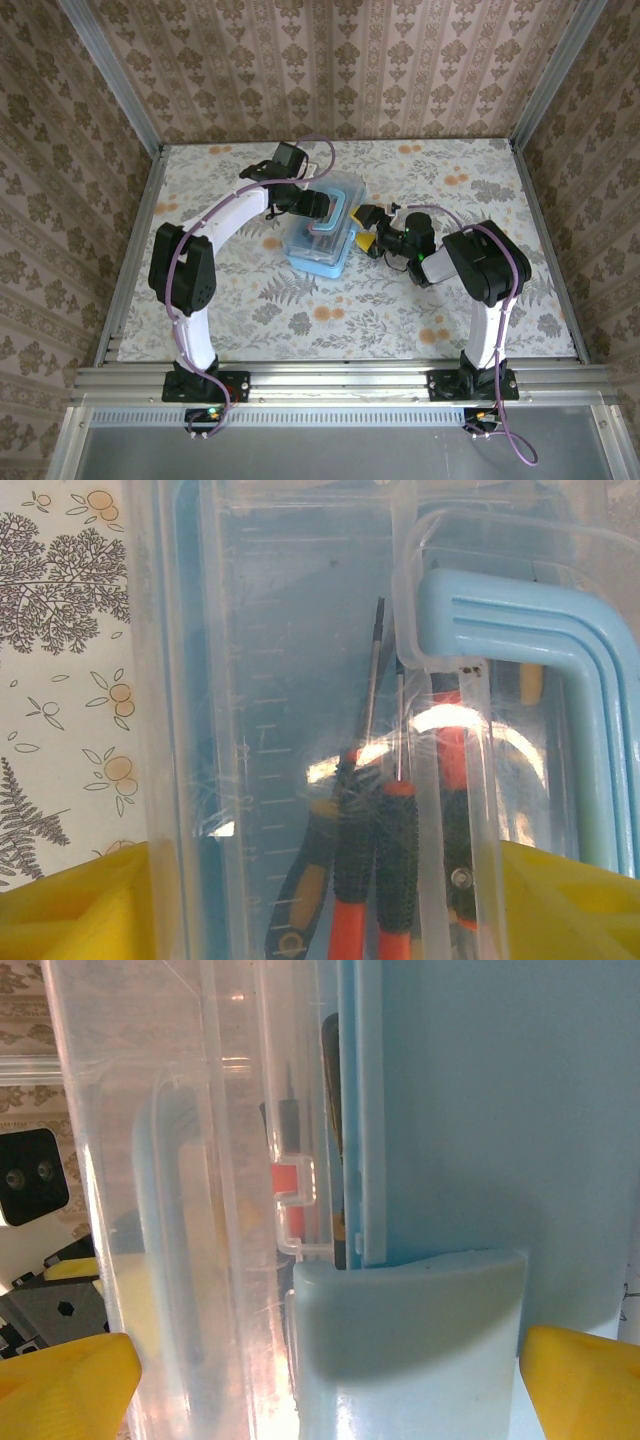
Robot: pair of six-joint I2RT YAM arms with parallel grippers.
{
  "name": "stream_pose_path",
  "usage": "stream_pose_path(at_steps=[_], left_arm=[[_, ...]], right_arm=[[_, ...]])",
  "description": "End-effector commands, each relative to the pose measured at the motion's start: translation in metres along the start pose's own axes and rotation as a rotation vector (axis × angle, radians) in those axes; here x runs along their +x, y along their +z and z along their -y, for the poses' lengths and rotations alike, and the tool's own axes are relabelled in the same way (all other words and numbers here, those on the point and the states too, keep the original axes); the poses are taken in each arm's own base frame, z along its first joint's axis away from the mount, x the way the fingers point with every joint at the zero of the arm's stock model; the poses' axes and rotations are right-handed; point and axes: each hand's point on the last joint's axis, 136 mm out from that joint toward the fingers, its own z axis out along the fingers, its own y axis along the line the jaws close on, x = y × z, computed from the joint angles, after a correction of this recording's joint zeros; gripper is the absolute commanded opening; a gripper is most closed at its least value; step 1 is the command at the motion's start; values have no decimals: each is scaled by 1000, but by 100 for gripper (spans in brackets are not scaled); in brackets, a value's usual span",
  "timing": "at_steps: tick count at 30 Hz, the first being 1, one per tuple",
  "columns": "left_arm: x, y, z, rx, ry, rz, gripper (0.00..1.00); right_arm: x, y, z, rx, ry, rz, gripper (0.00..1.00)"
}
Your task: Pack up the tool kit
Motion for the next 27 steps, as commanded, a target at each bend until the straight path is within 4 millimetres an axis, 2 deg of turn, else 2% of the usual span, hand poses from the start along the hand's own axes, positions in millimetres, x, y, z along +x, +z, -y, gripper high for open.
stream_pose_path(at_steps=[1, 22, 27], left_arm=[[87, 47, -3, 26, -89, -312, 34], [88, 48, -3, 24, -87, -318, 33], [89, 49, -2, 22, -84, -321, 33]], right_arm=[[2, 0, -23, -75, -39, 25, 100], [-2, -11, -30, -85, -44, 56, 100], [-1, -13, -24, -71, -39, 64, 100]])
